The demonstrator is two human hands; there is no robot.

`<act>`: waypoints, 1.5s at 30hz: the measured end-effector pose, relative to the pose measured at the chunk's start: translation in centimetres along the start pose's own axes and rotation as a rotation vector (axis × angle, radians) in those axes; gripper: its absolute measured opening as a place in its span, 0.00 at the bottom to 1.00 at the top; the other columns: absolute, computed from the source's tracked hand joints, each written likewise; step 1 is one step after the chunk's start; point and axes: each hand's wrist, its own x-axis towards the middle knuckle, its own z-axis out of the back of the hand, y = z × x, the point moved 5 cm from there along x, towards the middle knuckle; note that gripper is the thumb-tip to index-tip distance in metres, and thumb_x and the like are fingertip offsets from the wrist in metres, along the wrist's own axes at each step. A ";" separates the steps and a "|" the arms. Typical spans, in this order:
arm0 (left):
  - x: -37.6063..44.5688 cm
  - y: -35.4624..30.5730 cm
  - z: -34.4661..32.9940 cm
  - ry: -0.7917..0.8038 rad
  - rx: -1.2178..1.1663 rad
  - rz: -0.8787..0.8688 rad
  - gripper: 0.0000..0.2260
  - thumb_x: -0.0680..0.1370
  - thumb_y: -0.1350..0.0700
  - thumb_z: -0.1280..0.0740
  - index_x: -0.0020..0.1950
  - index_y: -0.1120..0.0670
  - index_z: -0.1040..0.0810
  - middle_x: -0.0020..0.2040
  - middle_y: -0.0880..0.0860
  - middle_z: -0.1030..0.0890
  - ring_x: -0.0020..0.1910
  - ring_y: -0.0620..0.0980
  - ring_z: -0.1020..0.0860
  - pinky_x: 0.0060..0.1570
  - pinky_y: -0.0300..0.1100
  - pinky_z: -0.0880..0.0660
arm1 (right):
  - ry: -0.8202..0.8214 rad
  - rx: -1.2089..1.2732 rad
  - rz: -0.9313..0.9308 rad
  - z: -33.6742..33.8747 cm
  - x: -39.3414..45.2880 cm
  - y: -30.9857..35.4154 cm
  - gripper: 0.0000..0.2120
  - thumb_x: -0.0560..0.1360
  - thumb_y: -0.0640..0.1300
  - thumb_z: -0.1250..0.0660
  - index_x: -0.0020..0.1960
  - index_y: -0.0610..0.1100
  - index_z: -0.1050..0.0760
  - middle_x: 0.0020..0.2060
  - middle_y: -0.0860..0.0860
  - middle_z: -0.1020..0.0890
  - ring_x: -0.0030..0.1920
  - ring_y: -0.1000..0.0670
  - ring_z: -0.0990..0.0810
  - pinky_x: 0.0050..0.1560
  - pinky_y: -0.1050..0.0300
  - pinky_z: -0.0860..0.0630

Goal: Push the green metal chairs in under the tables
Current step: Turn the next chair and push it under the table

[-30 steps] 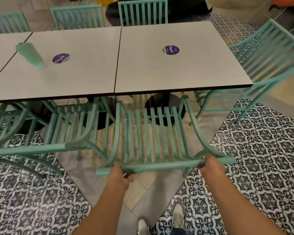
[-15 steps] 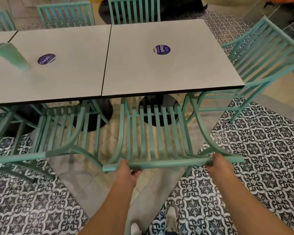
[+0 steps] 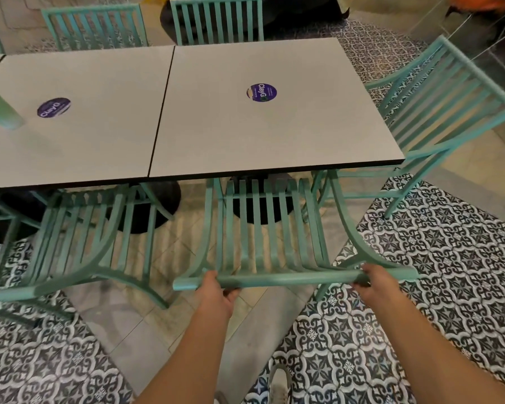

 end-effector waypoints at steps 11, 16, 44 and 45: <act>0.9 0.2 0.6 -0.094 -0.025 -0.045 0.21 0.79 0.58 0.34 0.71 0.59 0.34 0.64 0.62 0.27 0.61 0.64 0.25 0.44 0.59 0.22 | 0.056 -0.021 0.043 0.2 0.8 -0.4 0.09 0.78 0.32 0.39 0.58 0.35 0.32 0.62 0.37 0.27 0.59 0.40 0.24 0.59 0.41 0.24; 1.4 0.6 0.9 -0.109 -0.036 -0.049 0.22 0.79 0.58 0.35 0.72 0.58 0.36 0.67 0.62 0.29 0.64 0.63 0.27 0.62 0.61 0.28 | 0.068 -0.032 0.034 0.1 1.2 -0.3 0.16 0.77 0.32 0.37 0.64 0.34 0.33 0.61 0.37 0.26 0.59 0.39 0.24 0.58 0.41 0.23; 3.1 -1.8 -4.1 -0.036 0.051 -0.076 0.21 0.80 0.58 0.36 0.72 0.60 0.36 0.66 0.63 0.28 0.57 0.61 0.25 0.59 0.58 0.24 | 0.153 -0.003 0.024 -4.2 3.8 3.4 0.20 0.78 0.32 0.38 0.69 0.35 0.35 0.56 0.41 0.27 0.54 0.42 0.25 0.59 0.37 0.25; 3.1 -1.8 -4.2 -0.040 0.053 -0.080 0.21 0.80 0.58 0.35 0.72 0.60 0.36 0.65 0.63 0.28 0.56 0.61 0.25 0.58 0.59 0.24 | 0.151 -0.005 0.022 -4.2 3.9 3.4 0.20 0.78 0.32 0.38 0.68 0.35 0.35 0.57 0.41 0.27 0.55 0.42 0.25 0.59 0.36 0.25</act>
